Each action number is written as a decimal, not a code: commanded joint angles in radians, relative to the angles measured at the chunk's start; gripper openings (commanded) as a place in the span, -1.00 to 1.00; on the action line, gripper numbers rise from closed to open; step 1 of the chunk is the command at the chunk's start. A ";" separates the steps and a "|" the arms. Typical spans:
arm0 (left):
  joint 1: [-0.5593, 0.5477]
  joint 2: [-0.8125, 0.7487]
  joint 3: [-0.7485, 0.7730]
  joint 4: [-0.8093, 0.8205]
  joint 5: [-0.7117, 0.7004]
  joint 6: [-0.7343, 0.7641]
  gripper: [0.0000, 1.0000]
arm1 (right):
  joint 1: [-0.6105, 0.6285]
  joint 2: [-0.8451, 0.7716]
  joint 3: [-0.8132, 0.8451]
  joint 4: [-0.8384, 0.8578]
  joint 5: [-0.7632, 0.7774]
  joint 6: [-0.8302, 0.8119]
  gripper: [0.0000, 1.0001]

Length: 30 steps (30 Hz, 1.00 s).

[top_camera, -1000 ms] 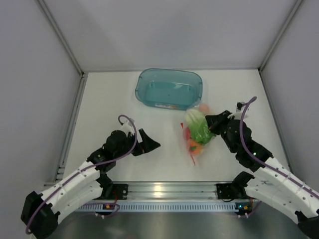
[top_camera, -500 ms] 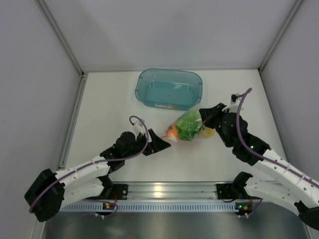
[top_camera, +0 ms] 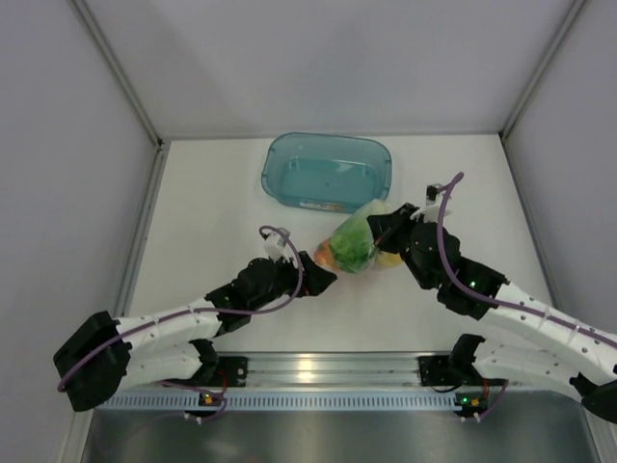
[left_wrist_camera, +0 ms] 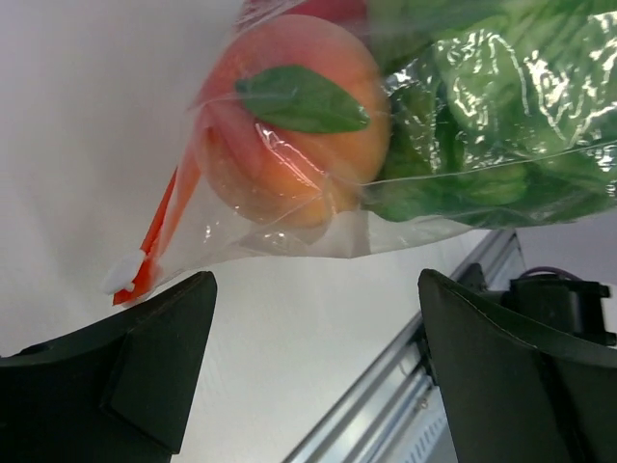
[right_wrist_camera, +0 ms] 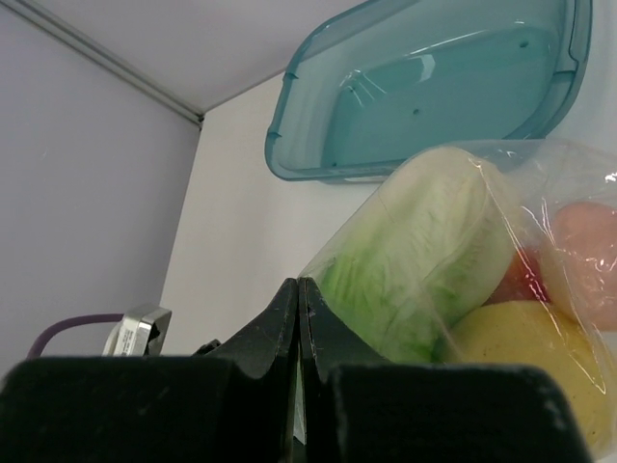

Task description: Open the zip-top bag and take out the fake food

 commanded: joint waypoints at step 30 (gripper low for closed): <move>-0.008 -0.273 0.052 -0.011 -0.003 0.880 0.91 | 0.025 -0.135 0.164 -0.098 0.014 -0.094 -1.00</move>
